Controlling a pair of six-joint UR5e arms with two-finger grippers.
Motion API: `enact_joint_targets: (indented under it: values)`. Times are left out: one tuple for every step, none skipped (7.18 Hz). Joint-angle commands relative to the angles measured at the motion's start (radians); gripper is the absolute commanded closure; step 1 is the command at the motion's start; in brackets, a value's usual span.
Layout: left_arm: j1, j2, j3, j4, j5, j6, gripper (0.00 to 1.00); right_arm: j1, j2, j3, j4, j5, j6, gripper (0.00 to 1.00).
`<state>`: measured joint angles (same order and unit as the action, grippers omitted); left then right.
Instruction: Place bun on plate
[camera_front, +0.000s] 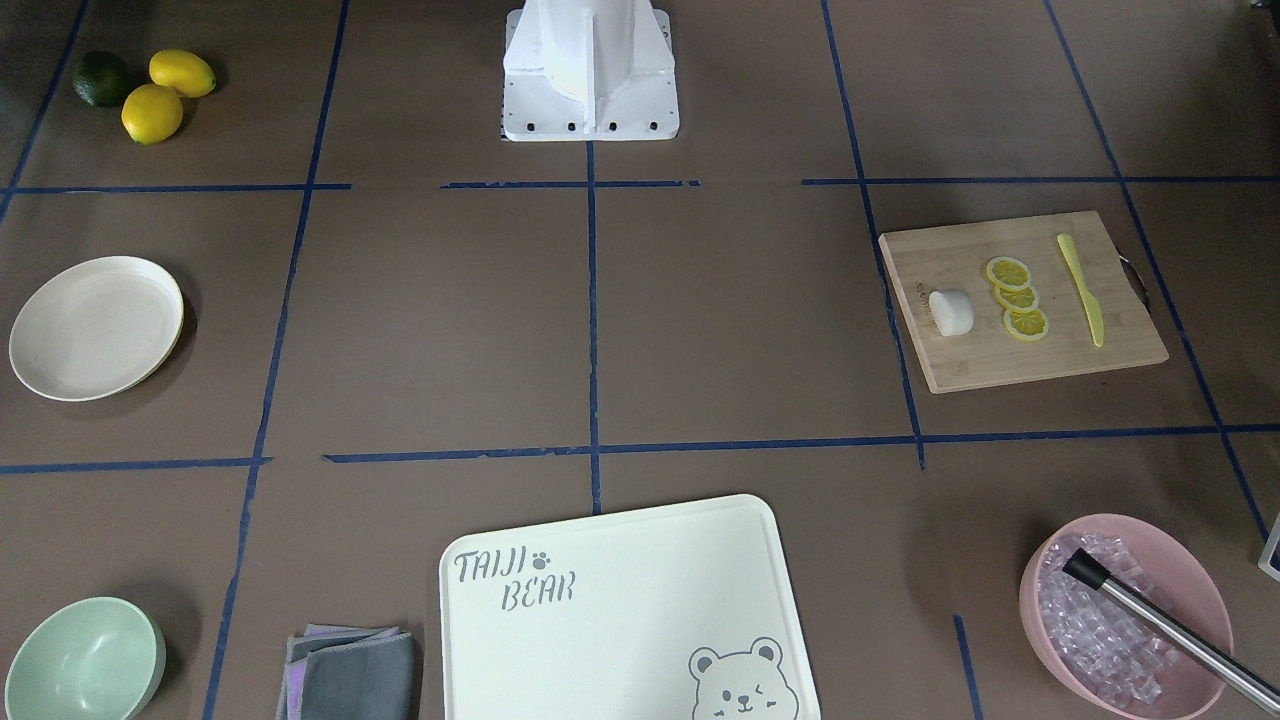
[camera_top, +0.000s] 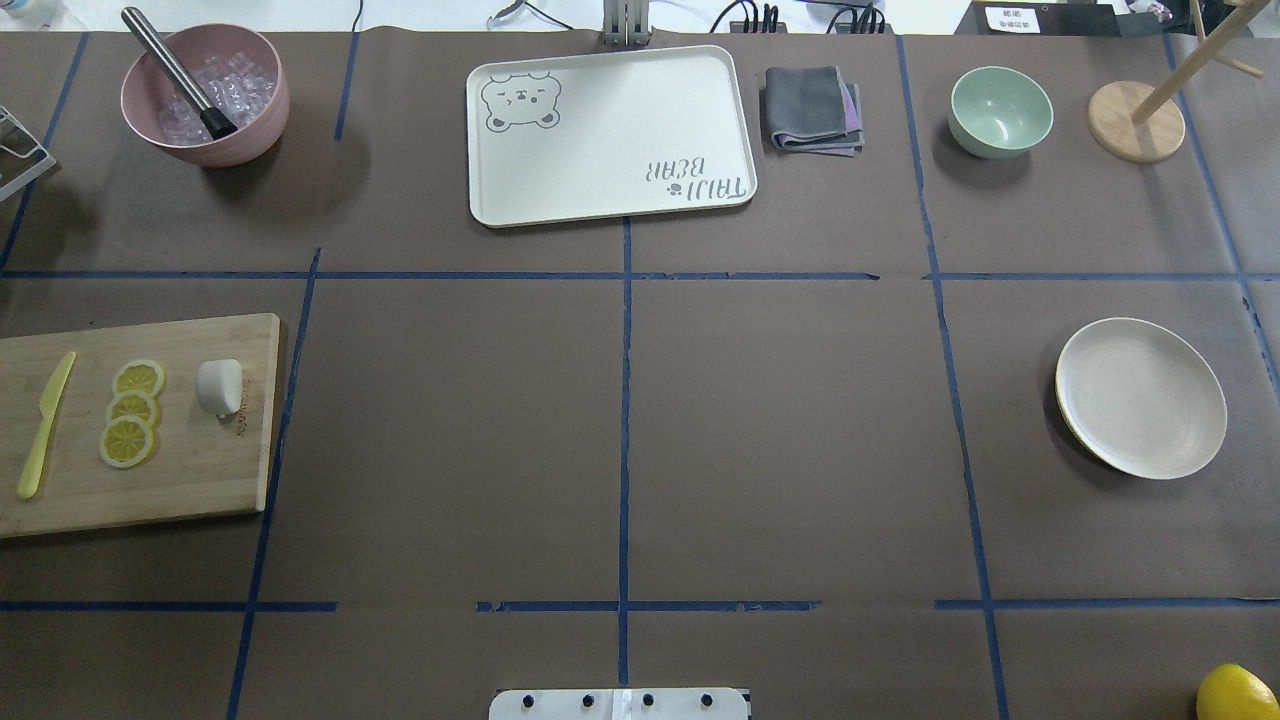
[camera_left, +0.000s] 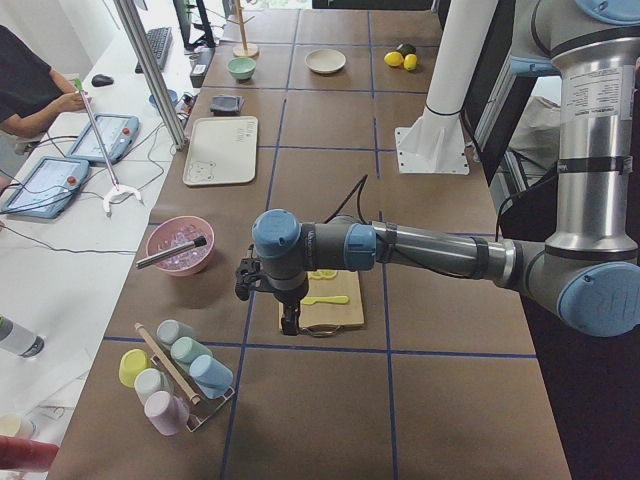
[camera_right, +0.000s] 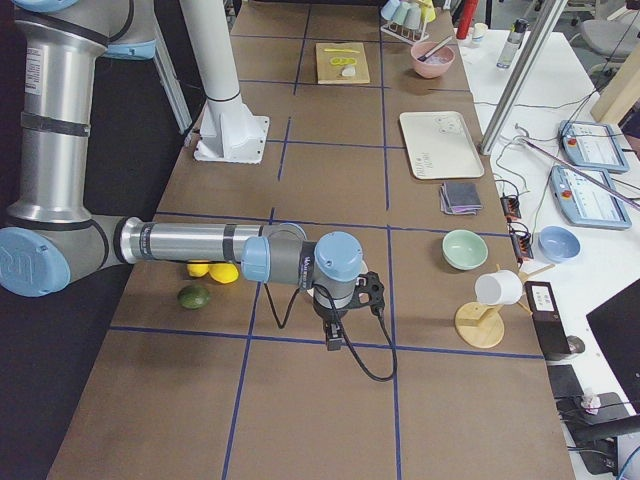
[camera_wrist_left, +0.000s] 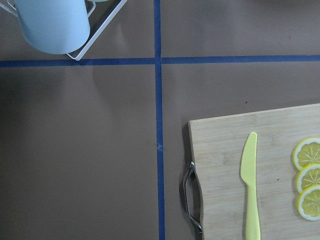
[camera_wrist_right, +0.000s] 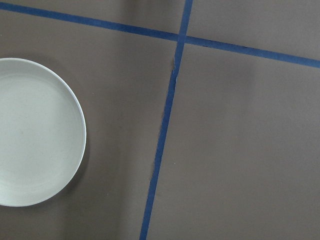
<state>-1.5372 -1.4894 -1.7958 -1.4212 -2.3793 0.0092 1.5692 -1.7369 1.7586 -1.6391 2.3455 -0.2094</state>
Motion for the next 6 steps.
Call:
enact_joint_targets:
  values:
    - [0.000, 0.004, -0.002, -0.010, 0.005, 0.003, 0.00, 0.000, 0.000, -0.001, 0.002, -0.002, 0.001, 0.00]
    - [0.000, 0.024, -0.023, -0.010, 0.003, 0.005, 0.00, 0.000, 0.002, -0.001, 0.002, -0.002, 0.001, 0.00]
    - [0.000, 0.023, -0.023, -0.010, 0.002, 0.003, 0.00, -0.001, 0.002, 0.001, 0.002, -0.002, 0.001, 0.00]
    - [0.000, 0.024, -0.025, -0.010, 0.000, 0.003, 0.00, -0.002, 0.002, 0.001, 0.004, -0.002, -0.001, 0.00]
    - [0.002, 0.023, -0.025, -0.009, 0.002, 0.003, 0.00, -0.002, 0.002, -0.010, 0.001, -0.003, -0.004, 0.00]
    - [0.008, 0.021, -0.027, -0.005, 0.005, 0.002, 0.00, -0.003, 0.002, -0.037, 0.002, 0.006, -0.008, 0.00]
